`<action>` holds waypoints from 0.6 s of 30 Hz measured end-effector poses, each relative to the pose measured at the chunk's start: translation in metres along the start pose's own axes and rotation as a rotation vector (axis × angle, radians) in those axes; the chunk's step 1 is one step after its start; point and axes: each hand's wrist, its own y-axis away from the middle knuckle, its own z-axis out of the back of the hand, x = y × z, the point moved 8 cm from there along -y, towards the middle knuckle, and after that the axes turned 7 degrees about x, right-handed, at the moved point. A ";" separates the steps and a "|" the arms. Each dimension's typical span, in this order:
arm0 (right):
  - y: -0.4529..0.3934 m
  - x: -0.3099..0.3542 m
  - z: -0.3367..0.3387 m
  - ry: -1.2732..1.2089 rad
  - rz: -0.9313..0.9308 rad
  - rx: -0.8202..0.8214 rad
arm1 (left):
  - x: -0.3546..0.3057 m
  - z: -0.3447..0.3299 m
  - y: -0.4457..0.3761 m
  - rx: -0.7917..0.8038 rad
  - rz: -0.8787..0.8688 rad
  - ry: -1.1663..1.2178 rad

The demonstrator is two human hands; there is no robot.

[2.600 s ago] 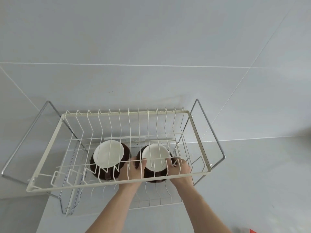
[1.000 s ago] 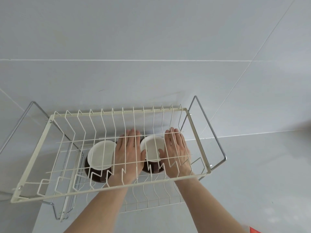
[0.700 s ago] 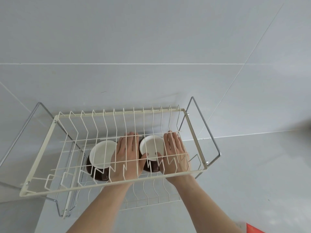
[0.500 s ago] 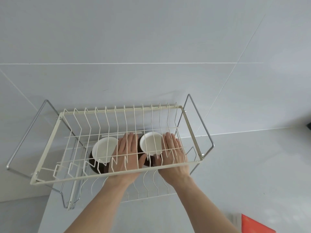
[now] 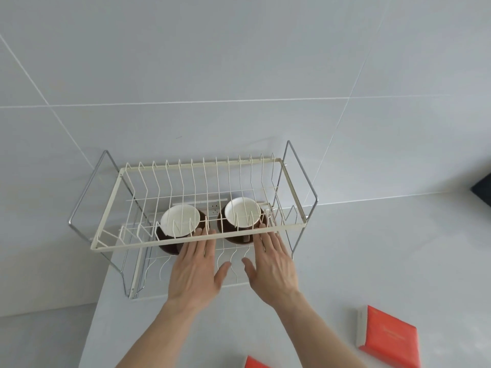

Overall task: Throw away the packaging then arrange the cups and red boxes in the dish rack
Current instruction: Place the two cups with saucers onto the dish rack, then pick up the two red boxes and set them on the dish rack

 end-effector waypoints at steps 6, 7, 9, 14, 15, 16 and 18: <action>0.043 0.001 0.002 -0.008 -0.064 0.031 | -0.009 0.000 0.038 0.013 -0.053 0.009; 0.051 0.001 0.004 -0.003 -0.078 0.027 | -0.010 0.002 0.043 0.011 -0.065 0.012; 0.066 0.001 0.010 0.019 -0.105 0.024 | -0.014 0.007 0.051 -0.006 -0.089 0.017; 0.109 0.001 0.021 0.028 -0.200 0.038 | -0.020 0.015 0.081 -0.004 -0.160 0.077; 0.118 0.002 0.024 0.027 -0.221 0.037 | -0.021 0.015 0.087 -0.007 -0.175 0.088; 0.125 0.002 0.025 0.026 -0.239 0.034 | -0.022 0.016 0.092 -0.012 -0.190 0.102; 0.142 0.000 0.028 0.019 -0.278 0.029 | -0.025 0.014 0.102 0.000 -0.233 0.138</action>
